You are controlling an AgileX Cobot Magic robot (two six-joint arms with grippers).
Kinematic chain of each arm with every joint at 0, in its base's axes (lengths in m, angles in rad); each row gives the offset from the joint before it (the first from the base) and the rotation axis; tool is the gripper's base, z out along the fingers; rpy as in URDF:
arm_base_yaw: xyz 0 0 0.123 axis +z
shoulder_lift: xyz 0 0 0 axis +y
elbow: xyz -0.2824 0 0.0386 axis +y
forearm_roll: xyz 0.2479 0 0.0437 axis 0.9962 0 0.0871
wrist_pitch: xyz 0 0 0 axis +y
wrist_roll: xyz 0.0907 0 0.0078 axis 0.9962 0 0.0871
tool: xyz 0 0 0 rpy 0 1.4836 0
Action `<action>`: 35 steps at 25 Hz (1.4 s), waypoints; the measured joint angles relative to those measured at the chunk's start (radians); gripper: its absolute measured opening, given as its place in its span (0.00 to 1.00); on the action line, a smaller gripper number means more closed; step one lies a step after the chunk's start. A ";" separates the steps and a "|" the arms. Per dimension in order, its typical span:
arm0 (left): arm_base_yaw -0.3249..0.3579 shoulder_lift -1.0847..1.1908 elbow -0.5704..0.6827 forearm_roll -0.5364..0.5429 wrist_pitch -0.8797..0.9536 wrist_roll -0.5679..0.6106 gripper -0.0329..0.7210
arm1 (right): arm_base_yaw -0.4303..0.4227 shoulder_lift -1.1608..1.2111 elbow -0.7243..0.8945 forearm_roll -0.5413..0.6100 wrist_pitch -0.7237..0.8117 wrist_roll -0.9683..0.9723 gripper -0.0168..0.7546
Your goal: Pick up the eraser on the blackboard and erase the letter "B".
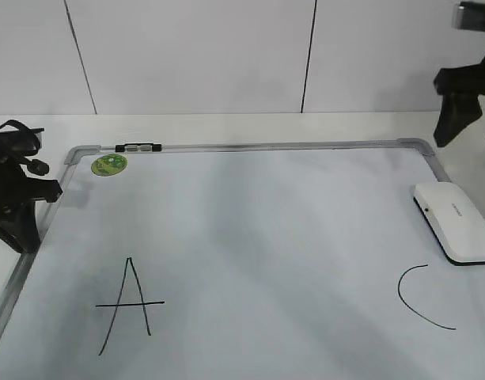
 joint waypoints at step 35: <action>0.000 -0.267 -0.147 0.024 0.172 0.027 0.56 | 0.000 -0.643 0.317 0.050 0.028 0.004 0.79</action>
